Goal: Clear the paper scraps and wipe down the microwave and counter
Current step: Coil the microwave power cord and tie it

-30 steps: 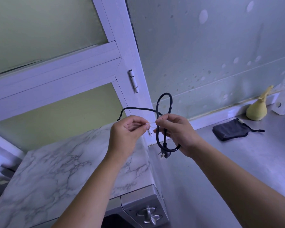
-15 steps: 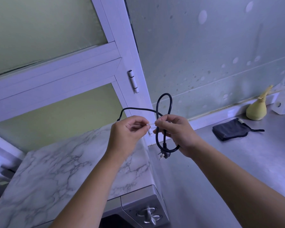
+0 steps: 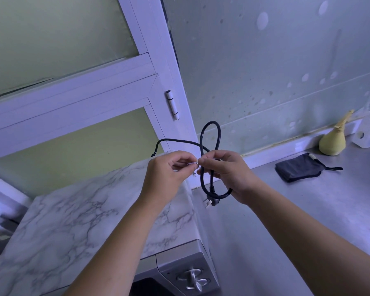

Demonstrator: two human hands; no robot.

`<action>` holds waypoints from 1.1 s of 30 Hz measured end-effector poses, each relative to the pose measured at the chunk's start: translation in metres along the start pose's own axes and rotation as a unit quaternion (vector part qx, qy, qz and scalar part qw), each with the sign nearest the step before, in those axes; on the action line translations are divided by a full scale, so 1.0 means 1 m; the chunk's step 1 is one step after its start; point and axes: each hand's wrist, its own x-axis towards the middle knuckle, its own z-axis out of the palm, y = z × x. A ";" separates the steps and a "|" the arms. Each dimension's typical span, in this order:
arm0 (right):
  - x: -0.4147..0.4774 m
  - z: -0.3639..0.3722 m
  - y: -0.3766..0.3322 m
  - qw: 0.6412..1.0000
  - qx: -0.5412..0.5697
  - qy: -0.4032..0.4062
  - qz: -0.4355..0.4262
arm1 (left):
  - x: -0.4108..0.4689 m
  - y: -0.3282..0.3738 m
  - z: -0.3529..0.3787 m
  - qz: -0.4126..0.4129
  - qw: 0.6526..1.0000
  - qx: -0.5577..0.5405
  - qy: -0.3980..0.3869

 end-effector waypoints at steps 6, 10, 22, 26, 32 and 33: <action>0.000 -0.002 0.000 0.999 0.032 -0.013 0.008 | -0.001 -0.003 -0.002 -0.043 0.994 -0.095 0.021; 0.002 -0.005 0.001 0.999 0.044 -0.014 0.014 | -0.001 -0.005 -0.005 -0.046 0.989 -0.135 0.025; 0.003 -0.003 0.000 0.998 0.063 -0.010 0.010 | -0.005 -0.002 -0.004 -0.085 0.969 -0.230 0.026; 0.003 -0.005 0.000 0.998 0.057 -0.010 0.015 | -0.006 -0.001 -0.001 -0.090 0.968 -0.231 0.034; 0.001 -0.010 0.002 0.993 0.109 -0.015 0.039 | -0.007 -0.004 0.000 -0.095 0.963 -0.250 0.044; 0.001 -0.011 0.002 0.991 0.124 -0.018 0.044 | -0.008 -0.005 0.000 -0.097 0.961 -0.254 0.047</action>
